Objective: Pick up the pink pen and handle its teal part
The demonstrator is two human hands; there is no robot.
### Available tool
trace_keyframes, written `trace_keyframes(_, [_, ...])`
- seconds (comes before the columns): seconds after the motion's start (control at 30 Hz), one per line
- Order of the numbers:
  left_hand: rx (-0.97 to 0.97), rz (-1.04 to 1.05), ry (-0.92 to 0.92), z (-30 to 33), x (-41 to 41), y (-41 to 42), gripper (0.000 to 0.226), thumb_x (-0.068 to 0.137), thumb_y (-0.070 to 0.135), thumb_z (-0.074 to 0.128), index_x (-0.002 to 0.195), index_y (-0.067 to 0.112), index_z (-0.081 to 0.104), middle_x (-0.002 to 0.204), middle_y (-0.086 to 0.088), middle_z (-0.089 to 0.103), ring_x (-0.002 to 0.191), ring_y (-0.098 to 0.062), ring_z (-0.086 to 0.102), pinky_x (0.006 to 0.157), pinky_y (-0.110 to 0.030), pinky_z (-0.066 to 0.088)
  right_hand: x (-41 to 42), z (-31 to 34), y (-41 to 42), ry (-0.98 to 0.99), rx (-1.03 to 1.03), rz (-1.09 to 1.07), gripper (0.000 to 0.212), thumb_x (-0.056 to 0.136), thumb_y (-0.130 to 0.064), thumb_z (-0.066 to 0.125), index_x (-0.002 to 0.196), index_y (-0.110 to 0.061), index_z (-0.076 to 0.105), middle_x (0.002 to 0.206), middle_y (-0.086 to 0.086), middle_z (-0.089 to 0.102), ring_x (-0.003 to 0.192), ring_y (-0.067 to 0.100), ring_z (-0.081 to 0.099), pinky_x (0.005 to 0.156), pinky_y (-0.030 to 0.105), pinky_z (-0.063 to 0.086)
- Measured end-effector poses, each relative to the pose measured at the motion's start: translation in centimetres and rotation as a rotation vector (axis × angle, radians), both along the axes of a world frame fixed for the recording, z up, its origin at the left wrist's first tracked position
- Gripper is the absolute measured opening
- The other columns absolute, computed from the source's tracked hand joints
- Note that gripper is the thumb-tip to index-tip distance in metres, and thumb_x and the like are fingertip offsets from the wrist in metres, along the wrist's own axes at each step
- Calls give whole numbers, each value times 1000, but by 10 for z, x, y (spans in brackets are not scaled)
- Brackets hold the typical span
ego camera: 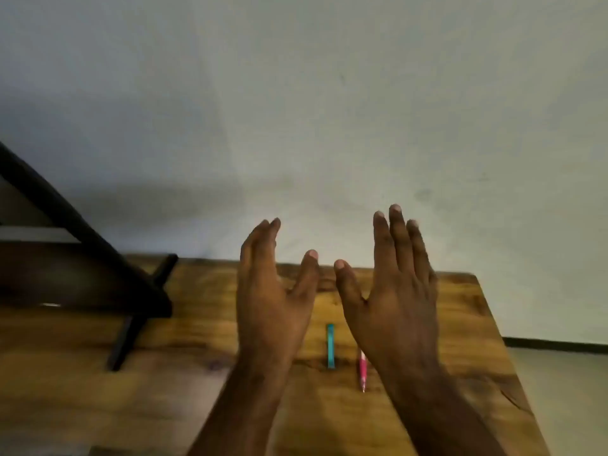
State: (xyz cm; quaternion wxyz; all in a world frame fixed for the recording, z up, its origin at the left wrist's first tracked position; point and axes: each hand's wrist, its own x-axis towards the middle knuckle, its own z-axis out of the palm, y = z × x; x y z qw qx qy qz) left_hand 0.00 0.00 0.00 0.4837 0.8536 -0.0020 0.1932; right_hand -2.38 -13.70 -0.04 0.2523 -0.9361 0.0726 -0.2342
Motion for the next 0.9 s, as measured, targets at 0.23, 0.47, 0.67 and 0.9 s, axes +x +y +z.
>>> trace_keyframes(0.23, [-68, -46, 369, -97, -9, 15, 38, 89, 44, 72, 125, 35, 66, 116, 19, 68, 110, -2, 62, 80, -23, 51, -13, -90, -17, 424, 214, -76, 46, 94, -39, 66, 139, -33, 57, 140, -7, 58, 113, 16, 63, 91, 39, 56])
trace_keyframes(0.47, [-53, -194, 485, -120, 6, 2, 18, 90, 34, 74, 108, 36, 72, 89, 19, 70, 87, 13, 61, 61, -2, 44, 5, -113, -37, 676, 234, -118, 44, 88, -40, 73, 130, -35, 61, 113, -10, 72, 89, 16, 72, 84, 40, 59])
trace_keyframes(0.67, [-17, -223, 494, -124, 1, -11, 15, 91, 35, 73, 105, 35, 73, 91, 19, 70, 89, 13, 60, 62, -3, 46, 13, -124, -32, 667, 173, -137, 33, 87, -34, 75, 118, -28, 66, 100, -5, 70, 90, 18, 67, 82, 39, 58])
trace_keyframes(0.9, [8, -216, 491, -126, 3, -16, 10, 92, 35, 71, 101, 38, 71, 90, 23, 68, 90, 13, 61, 65, -8, 49, 17, -134, -28, 639, 394, -98, 28, 81, -29, 81, 104, -30, 65, 88, -7, 72, 80, 13, 71, 73, 40, 61])
